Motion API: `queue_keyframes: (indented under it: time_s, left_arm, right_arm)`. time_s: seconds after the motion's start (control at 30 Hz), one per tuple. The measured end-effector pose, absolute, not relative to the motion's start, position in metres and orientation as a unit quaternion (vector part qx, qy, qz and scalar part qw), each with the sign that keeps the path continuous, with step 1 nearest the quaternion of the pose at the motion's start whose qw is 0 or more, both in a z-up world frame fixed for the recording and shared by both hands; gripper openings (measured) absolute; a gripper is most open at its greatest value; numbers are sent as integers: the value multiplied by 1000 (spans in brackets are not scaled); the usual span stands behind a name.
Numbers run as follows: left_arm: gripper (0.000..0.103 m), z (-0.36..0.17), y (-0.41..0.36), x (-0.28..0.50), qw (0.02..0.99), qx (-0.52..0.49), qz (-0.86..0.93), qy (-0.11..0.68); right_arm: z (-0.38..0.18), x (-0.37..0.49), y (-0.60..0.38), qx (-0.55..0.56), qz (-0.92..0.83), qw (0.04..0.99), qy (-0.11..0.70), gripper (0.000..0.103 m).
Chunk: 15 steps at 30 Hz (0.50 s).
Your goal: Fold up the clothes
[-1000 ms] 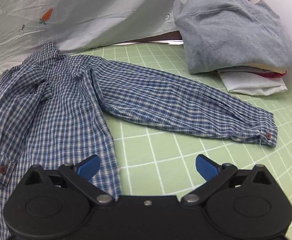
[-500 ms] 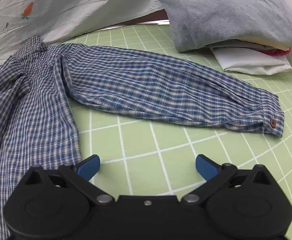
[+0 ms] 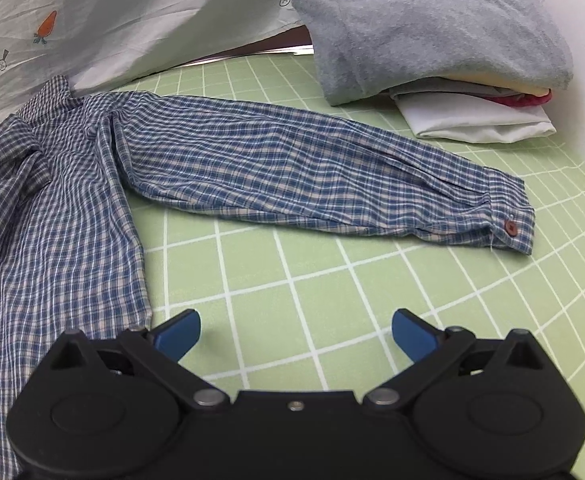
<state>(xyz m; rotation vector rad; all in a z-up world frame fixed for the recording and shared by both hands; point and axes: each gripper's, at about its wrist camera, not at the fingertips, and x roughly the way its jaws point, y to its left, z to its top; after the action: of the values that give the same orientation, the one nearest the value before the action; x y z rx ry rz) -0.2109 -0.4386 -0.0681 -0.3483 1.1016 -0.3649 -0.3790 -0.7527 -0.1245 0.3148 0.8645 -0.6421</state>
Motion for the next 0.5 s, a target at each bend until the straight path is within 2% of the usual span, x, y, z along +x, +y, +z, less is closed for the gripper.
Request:
queue_keyframes:
  time_s: [0.3,0.5]
  left_arm:
    - [1,-53,-362,-248,790,-306,-184,498]
    - [2,-60,-318,-273,797,-271,-137,522]
  right_arm:
    - [-111,-394,-709,115,-289,855,415,103]
    - [-107,-399,-678,99,-282,852,429,103]
